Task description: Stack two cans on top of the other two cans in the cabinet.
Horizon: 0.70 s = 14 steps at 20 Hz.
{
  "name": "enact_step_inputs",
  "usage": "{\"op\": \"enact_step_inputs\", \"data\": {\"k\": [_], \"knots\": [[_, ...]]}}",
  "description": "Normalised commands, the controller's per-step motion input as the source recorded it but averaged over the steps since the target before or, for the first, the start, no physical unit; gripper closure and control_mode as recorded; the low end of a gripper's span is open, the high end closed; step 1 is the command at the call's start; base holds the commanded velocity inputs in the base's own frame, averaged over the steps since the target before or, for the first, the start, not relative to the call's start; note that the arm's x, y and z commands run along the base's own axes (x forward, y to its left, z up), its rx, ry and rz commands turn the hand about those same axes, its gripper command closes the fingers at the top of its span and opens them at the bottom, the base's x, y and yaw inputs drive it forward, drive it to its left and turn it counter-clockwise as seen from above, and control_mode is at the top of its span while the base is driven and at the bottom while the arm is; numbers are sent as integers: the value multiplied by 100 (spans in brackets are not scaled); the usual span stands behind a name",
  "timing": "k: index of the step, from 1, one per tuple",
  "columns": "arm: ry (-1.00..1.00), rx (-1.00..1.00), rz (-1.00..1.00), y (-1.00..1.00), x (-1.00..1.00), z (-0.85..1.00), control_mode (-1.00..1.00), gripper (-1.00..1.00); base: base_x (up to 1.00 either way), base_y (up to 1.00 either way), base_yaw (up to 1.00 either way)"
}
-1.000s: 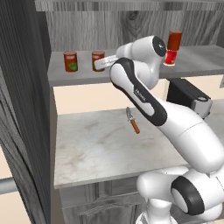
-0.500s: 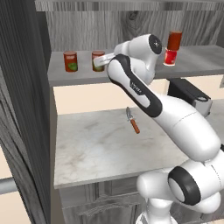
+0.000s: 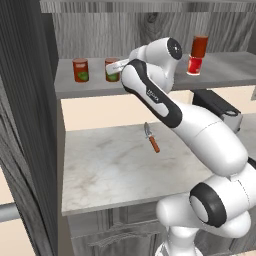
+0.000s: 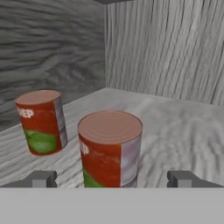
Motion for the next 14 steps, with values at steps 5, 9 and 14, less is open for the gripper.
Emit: {"op": "enact_step_inputs", "data": {"k": [5,9,14], "knots": [[0,0,0,3,0,-7,-100,-100,0,0,0],[0,0,0,2,2,-6,-100,-100,0,0,0],[0,0,0,0,13,-5,-100,-100,0,0,0]]}}
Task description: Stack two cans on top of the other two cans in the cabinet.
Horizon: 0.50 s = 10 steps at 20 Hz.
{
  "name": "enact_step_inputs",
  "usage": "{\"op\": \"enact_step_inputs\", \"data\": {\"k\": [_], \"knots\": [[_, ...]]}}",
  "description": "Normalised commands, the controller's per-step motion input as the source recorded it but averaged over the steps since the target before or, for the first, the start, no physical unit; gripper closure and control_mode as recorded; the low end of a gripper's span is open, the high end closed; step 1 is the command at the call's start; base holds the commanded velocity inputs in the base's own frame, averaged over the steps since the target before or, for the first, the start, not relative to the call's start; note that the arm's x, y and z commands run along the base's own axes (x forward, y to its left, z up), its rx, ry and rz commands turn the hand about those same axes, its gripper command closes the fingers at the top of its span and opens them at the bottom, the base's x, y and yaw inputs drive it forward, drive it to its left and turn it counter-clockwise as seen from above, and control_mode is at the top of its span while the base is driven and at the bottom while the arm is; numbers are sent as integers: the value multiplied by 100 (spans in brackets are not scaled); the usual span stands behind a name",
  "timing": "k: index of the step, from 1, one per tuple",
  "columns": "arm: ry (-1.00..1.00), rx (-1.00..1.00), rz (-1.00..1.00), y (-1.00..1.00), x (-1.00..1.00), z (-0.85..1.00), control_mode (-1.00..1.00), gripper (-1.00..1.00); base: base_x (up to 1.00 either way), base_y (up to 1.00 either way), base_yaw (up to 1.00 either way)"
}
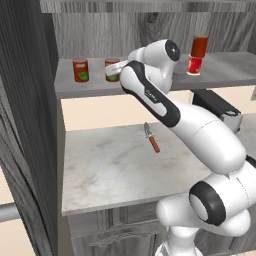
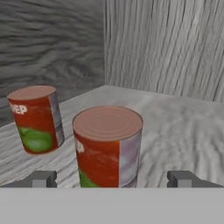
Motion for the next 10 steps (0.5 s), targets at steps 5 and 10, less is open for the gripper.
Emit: {"op": "enact_step_inputs", "data": {"k": [5,10], "knots": [[0,0,0,0,24,0,-100,-100,0,0,0],[0,0,0,4,22,0,-100,-100,0,0,0]]}}
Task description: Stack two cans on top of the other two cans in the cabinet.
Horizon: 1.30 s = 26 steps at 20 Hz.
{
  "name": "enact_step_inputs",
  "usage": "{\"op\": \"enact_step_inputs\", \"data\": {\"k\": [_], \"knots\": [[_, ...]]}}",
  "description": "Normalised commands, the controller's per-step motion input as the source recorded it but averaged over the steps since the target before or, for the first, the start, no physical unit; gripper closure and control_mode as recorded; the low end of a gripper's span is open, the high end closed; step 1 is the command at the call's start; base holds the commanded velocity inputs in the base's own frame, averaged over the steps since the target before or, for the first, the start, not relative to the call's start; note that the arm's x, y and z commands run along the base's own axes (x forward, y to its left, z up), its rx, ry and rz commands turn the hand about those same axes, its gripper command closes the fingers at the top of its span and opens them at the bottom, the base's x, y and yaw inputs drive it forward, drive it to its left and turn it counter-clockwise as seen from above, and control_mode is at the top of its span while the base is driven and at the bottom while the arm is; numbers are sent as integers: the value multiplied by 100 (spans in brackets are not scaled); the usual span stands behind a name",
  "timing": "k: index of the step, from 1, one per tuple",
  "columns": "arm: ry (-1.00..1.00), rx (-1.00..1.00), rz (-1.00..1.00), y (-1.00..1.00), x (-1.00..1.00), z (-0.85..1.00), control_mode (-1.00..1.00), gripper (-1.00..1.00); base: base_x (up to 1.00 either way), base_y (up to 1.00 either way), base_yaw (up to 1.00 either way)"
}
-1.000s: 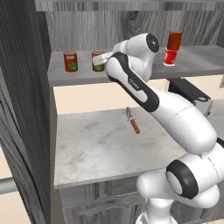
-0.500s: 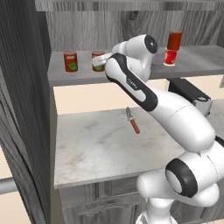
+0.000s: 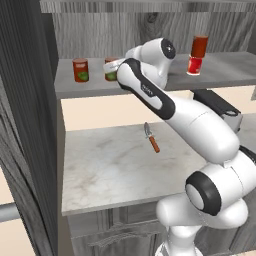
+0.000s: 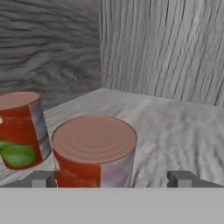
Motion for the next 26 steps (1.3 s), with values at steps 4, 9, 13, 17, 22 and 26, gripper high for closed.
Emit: {"op": "enact_step_inputs", "data": {"k": [4,9,13,17,22,26], "knots": [[0,0,0,12,4,0,-100,-100,0,0,0],[0,0,0,13,0,0,-100,-100,0,0,0],[0,0,0,14,0,0,-100,-100,0,0,0],[0,0,0,21,0,0,-100,-100,0,0,0],[0,0,0,10,0,0,-100,-100,0,0,0],[0,0,0,0,0,0,-100,-100,0,0,0]]}}
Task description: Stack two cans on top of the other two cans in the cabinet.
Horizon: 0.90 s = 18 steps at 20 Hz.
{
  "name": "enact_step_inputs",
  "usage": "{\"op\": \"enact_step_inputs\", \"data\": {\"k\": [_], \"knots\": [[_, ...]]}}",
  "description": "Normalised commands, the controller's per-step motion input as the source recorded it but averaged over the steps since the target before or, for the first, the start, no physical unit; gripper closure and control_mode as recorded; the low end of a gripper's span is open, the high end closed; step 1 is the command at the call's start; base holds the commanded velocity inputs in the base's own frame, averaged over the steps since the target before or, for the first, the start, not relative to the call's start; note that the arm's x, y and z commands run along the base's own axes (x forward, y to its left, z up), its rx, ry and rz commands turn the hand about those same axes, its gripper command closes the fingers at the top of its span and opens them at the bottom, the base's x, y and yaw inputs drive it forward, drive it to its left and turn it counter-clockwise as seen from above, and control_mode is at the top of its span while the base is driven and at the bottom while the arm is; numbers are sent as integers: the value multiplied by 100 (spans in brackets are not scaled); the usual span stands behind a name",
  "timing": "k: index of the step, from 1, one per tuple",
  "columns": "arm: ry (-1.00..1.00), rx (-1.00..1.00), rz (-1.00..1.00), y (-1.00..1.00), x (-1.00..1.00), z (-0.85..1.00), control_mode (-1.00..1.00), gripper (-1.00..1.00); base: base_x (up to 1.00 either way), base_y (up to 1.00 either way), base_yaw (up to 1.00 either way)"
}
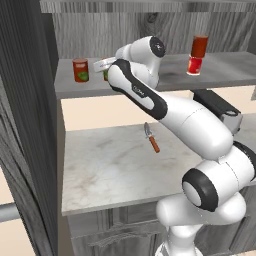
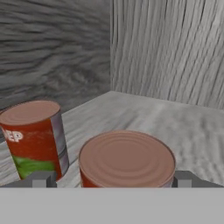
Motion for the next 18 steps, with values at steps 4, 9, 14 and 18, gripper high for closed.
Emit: {"op": "enact_step_inputs", "data": {"k": [4,9,14,18], "knots": [[0,0,0,0,0,0,-100,-100,0,0,0],[0,0,0,0,0,0,-100,-100,0,0,0],[0,0,0,0,0,0,-100,-100,0,0,0],[0,0,0,0,0,0,-100,-100,0,0,0]]}}
